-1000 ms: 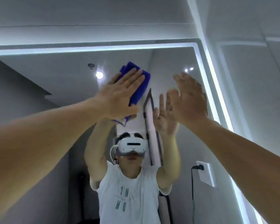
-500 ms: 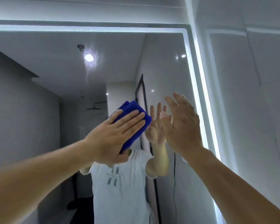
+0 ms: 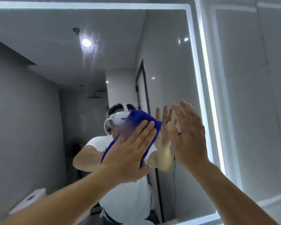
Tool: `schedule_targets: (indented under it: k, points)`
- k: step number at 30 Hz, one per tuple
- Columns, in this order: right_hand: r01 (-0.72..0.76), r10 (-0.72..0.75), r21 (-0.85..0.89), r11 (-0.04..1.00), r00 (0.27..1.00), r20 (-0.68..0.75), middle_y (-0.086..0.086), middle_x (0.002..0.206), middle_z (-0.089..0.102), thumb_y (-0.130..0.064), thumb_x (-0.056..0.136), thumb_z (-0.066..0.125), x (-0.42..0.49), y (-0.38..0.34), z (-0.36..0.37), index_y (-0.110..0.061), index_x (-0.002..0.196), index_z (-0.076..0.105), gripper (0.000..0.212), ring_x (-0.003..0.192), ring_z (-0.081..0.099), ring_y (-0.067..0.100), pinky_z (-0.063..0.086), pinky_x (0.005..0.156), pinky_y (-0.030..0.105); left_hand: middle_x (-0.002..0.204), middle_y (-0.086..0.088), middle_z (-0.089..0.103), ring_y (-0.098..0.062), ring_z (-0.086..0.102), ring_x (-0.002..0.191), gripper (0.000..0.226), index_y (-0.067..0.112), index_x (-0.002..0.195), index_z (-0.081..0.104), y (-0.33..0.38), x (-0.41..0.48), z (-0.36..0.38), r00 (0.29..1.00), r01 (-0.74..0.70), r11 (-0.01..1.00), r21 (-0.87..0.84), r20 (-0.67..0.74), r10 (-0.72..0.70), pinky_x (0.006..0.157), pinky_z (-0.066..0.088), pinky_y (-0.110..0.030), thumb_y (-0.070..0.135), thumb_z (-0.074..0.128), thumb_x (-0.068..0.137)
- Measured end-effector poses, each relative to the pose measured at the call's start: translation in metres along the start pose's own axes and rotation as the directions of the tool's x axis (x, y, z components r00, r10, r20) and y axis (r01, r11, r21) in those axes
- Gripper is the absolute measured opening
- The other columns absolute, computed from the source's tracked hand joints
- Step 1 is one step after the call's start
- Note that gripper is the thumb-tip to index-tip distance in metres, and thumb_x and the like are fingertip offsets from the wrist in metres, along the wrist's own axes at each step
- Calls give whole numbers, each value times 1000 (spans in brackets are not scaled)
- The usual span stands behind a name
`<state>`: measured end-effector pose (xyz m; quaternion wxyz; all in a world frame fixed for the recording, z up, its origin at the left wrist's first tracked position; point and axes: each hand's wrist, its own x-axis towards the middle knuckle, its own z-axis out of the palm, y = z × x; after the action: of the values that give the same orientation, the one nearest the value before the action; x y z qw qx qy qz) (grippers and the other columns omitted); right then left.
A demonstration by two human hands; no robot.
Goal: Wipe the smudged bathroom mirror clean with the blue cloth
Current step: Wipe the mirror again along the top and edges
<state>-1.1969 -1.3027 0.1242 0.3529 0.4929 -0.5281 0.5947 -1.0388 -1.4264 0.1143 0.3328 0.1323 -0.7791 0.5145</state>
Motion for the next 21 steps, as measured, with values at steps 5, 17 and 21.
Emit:
schedule_targets:
  k: [5, 17, 21]
  points:
    - [-38, 39, -27, 999, 997, 64, 5, 154, 35, -29, 95, 37, -27, 5, -4, -16, 140, 46, 48, 146, 23, 22, 25, 116, 49, 164, -5, 2, -22, 0, 152, 93, 13, 156, 9, -5, -47, -5, 889, -417, 909, -11, 204, 410, 121, 1, -50, 47, 49, 79]
    - [-9, 21, -135, 991, 996, 89, 4, 156, 33, -42, 101, 34, -88, 14, 0, -15, 146, 43, 53, 147, 23, 22, 9, 120, 33, 165, -7, -1, -24, -3, 152, 92, 11, 156, 3, 11, -15, 1, 952, 304, 952, -35, -29, -305, 121, 5, -53, 46, 47, 84]
    - [-76, 91, -106, 991, 986, 141, 1, 156, 32, -53, 100, 23, -114, 12, -2, -13, 145, 43, 63, 147, 23, 19, 12, 121, 35, 164, -4, -4, -24, 0, 152, 89, 12, 156, 10, 93, -106, 22, 992, 45, 994, -101, 124, -32, 121, 4, -51, 36, 51, 80]
